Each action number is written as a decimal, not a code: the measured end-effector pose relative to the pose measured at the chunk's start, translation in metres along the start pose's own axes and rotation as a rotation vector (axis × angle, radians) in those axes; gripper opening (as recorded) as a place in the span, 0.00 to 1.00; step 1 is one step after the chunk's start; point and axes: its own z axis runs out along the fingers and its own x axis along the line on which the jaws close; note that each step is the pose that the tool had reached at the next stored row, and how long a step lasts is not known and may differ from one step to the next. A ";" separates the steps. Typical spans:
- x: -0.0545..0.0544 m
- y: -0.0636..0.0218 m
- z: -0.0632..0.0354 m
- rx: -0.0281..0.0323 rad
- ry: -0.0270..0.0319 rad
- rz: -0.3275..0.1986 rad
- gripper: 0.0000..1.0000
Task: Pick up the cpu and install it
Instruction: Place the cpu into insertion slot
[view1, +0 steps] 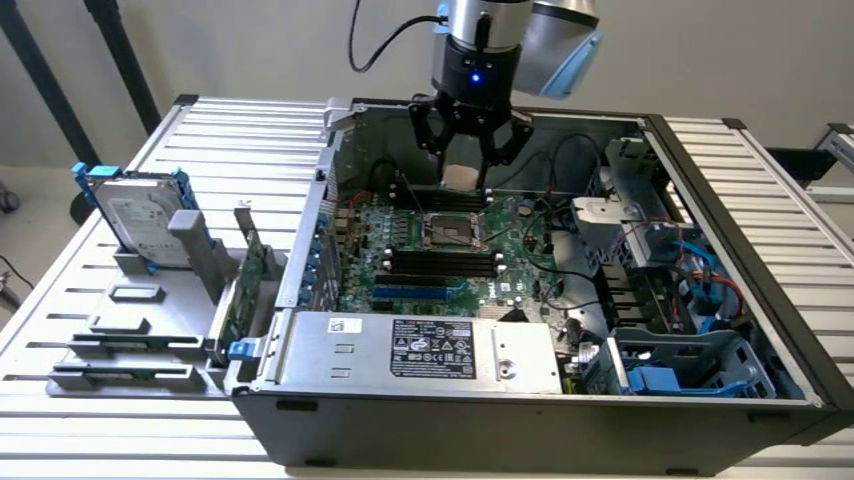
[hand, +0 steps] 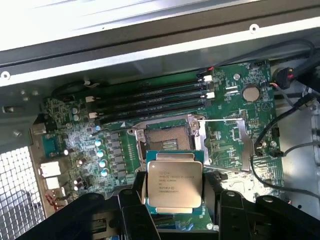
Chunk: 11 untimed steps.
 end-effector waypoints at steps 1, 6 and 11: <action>0.000 0.0000 0.0010 -0.0005 0.0001 0.018 0.55; 0.000 0.0000 0.0072 -0.0033 0.0002 0.126 0.55; 0.000 0.0000 0.0123 -0.0056 0.0004 0.218 0.55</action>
